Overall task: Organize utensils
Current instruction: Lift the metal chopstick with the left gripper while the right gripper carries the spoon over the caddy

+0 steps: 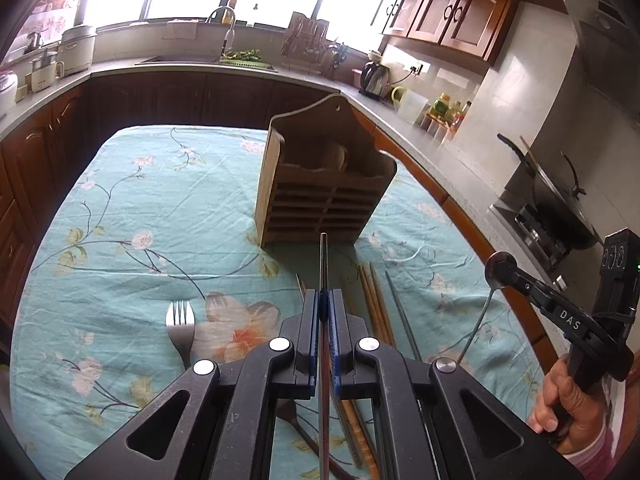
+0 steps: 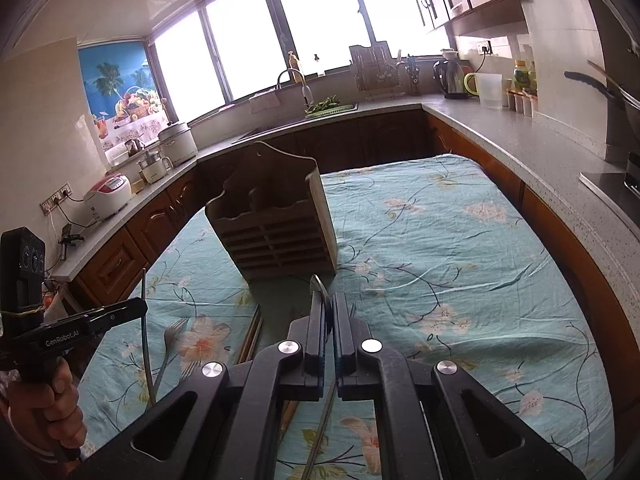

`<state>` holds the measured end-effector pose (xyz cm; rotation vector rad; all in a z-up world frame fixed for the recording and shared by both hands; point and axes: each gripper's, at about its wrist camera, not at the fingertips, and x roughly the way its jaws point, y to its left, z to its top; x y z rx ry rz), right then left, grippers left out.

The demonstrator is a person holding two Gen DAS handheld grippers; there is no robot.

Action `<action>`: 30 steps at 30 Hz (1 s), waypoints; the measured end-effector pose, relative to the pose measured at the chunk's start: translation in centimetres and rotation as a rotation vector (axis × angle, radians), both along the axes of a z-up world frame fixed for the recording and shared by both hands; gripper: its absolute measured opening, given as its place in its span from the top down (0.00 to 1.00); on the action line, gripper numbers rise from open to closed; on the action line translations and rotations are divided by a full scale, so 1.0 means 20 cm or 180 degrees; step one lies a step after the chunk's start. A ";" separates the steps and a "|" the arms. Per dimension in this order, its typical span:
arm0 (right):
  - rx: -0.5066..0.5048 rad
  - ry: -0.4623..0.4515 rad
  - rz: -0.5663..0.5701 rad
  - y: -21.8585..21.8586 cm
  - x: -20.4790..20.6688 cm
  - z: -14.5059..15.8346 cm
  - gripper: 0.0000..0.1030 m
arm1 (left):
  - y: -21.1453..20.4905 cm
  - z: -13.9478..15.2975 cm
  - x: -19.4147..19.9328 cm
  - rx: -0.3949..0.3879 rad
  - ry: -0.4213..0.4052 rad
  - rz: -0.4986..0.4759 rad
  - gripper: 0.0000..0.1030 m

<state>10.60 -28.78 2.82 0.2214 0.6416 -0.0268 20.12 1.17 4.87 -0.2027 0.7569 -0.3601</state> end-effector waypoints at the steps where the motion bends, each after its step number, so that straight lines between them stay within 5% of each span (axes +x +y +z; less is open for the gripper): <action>1: -0.0025 -0.0049 0.0002 0.01 0.00 0.02 0.97 | 0.02 0.03 -0.02 -0.0028 -0.0045 0.0010 0.97; 19: -0.0291 -0.0443 -0.0019 0.03 0.14 0.19 0.97 | 0.16 0.16 -0.13 -0.0266 -0.0446 0.0177 0.97; 30: -0.0407 -0.0893 -0.0149 0.00 0.42 0.38 0.97 | 0.16 0.29 0.12 -0.0429 -0.0975 0.0346 0.97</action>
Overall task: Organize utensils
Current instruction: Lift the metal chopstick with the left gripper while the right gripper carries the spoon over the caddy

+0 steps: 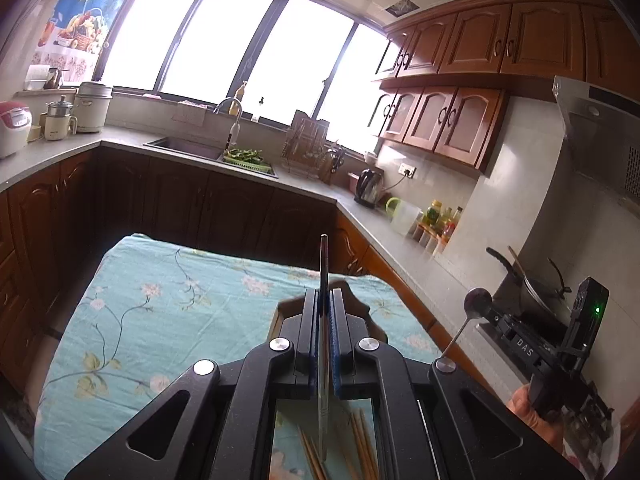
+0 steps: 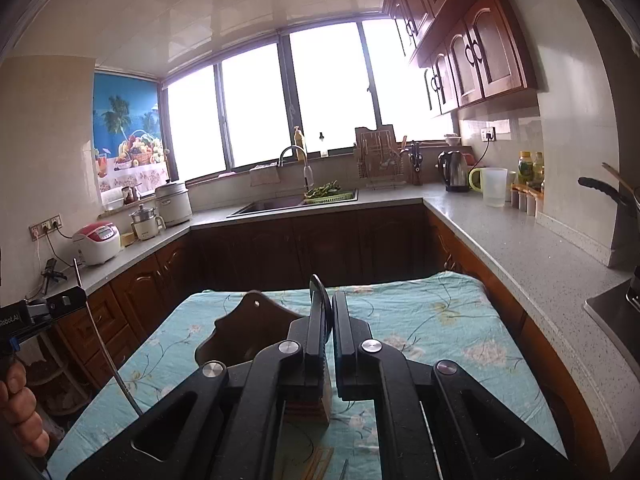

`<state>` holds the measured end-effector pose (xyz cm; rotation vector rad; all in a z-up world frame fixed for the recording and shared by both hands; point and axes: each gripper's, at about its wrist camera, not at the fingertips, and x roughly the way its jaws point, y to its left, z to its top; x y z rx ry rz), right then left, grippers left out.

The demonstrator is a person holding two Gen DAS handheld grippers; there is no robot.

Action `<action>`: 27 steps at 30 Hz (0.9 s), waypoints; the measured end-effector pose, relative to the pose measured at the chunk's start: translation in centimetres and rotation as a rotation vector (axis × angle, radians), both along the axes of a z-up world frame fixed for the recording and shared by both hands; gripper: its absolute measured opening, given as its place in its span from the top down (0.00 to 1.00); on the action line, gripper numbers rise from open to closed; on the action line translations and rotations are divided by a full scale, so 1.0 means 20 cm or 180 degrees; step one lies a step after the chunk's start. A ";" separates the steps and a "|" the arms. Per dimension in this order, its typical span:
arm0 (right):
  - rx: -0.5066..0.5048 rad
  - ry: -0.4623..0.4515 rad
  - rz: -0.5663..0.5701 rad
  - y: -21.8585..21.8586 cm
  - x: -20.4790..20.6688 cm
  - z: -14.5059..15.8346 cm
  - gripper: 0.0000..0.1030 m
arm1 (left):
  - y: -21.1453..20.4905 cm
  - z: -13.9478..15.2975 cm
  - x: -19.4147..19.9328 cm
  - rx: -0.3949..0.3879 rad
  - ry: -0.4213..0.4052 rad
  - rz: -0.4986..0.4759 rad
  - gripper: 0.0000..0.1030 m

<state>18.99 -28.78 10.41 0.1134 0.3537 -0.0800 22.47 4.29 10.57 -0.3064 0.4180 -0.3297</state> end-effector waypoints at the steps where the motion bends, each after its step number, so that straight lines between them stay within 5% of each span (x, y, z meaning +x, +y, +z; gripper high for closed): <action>1: -0.0022 -0.0057 -0.0023 0.00 0.03 0.02 0.97 | 0.00 0.00 0.03 -0.0027 -0.0047 0.0017 0.97; 9: -0.0136 -0.0278 -0.0140 -0.03 0.30 0.07 0.97 | -0.05 -0.13 0.32 -0.0136 -0.0331 0.0326 0.97; 15: -0.0249 -0.0107 -0.0074 0.04 0.46 -0.11 0.97 | -0.20 -0.39 0.47 -0.0114 -0.0271 0.0493 0.97; 27: -0.0325 0.0304 0.0147 0.10 0.53 -0.40 0.97 | -0.46 -0.85 0.68 0.0061 -0.0024 0.0355 0.97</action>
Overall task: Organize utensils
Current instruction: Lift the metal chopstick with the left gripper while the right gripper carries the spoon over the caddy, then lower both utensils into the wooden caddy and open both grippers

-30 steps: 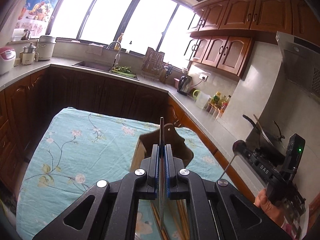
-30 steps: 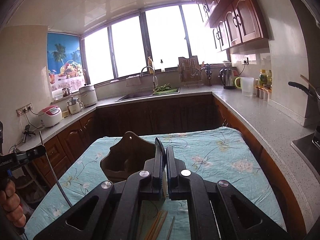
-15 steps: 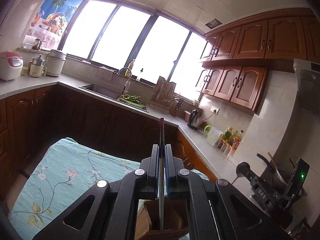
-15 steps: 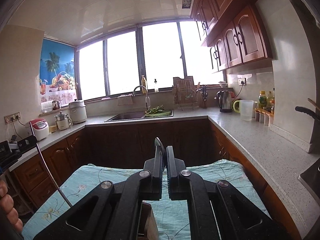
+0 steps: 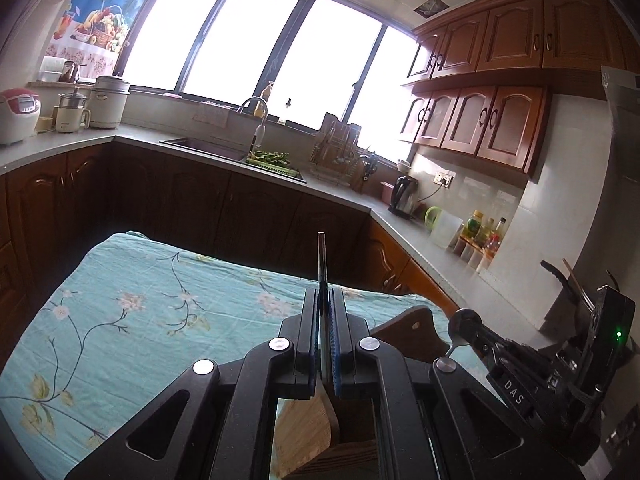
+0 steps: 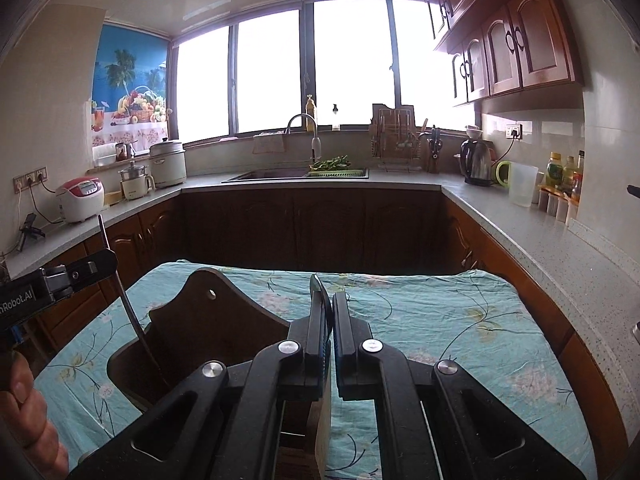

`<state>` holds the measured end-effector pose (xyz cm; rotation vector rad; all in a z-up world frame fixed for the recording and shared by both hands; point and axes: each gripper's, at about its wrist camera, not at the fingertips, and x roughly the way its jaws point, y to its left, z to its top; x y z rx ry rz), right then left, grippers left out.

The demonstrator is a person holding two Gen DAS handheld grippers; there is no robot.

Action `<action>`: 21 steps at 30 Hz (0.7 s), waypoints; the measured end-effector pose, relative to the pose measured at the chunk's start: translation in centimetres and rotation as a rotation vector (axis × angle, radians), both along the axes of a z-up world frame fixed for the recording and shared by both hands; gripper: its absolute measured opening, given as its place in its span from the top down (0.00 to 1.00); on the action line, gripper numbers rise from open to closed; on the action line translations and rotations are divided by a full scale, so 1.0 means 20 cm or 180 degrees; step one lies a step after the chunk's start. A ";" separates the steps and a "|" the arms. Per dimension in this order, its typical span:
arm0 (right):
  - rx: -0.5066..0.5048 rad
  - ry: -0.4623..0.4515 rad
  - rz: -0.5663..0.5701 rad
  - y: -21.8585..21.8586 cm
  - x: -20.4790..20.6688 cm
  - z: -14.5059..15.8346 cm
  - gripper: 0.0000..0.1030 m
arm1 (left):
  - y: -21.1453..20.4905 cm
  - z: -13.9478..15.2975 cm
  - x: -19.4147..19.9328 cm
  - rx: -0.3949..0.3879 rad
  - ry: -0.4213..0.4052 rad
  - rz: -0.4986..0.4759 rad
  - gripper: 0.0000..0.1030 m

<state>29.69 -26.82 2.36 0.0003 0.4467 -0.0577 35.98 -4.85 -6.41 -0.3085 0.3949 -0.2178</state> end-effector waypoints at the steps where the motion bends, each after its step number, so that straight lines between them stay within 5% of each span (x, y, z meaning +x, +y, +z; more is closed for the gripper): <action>1: 0.0011 0.0024 0.0015 -0.01 0.00 -0.01 0.97 | -0.01 -0.02 0.01 0.0013 0.0025 -0.0015 0.97; 8: -0.0036 0.0097 0.0094 -0.02 0.01 -0.02 0.97 | 0.00 0.09 0.16 0.0031 0.0071 -0.0047 0.96; 21: 0.0145 0.0178 0.0107 -0.05 0.01 0.00 0.92 | 0.19 0.23 0.00 0.0004 0.0141 -0.0062 0.91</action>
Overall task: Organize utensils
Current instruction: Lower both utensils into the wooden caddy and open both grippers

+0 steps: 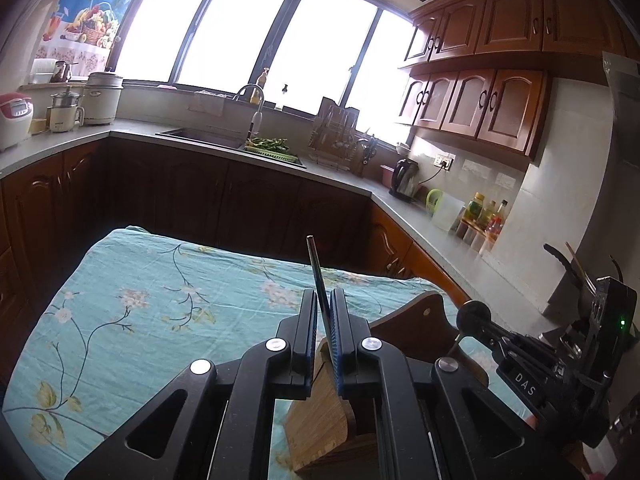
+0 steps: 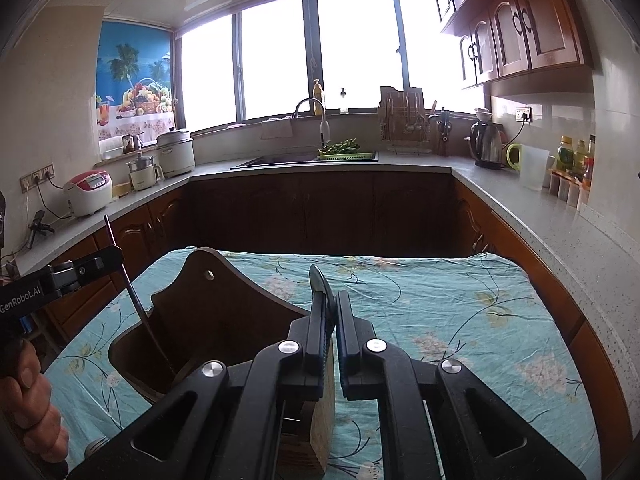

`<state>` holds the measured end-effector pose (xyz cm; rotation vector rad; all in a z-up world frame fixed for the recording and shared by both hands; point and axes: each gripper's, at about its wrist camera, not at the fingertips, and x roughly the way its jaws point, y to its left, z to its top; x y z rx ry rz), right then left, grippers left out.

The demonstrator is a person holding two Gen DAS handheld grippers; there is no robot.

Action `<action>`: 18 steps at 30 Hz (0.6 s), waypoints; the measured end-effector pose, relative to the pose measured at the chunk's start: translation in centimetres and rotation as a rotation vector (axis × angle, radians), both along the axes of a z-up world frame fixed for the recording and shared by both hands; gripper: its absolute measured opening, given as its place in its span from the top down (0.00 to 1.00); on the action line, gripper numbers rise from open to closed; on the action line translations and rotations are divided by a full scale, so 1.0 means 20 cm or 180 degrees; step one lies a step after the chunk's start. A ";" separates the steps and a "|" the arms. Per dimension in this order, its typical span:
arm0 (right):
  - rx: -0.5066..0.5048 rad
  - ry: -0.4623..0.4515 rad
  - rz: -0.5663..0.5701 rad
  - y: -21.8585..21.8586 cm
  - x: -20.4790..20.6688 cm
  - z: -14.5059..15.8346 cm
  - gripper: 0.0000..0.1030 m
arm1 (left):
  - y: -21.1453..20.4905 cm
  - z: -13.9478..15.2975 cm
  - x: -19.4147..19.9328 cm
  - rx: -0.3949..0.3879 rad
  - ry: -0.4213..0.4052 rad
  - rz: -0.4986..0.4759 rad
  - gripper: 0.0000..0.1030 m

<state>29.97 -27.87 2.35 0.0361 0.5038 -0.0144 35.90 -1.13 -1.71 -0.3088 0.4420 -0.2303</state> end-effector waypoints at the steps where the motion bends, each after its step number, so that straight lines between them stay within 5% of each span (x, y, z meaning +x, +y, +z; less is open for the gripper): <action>1: 0.0019 -0.0004 -0.0013 0.00 -0.01 0.01 0.88 | 0.01 0.01 0.00 -0.0011 0.0008 -0.0001 0.88; 3: 0.0083 -0.0026 -0.0023 -0.02 -0.02 0.02 0.62 | 0.02 0.01 -0.01 -0.0036 0.0007 0.0027 0.75; 7: 0.0227 -0.0098 -0.0054 -0.05 -0.08 0.06 0.53 | 0.06 0.04 -0.06 -0.0064 -0.0019 0.0044 0.69; 9: 0.0315 -0.0129 -0.0069 -0.07 -0.12 0.09 0.36 | 0.08 0.05 -0.10 -0.0083 -0.0025 0.0073 0.57; 14: 0.0491 -0.0197 -0.0060 -0.09 -0.24 0.14 0.12 | 0.10 0.05 -0.24 -0.0013 -0.0001 0.0234 0.24; 18: 0.0556 -0.0214 -0.0003 -0.07 -0.36 0.17 0.04 | 0.11 0.04 -0.38 0.0013 0.0096 0.0279 0.19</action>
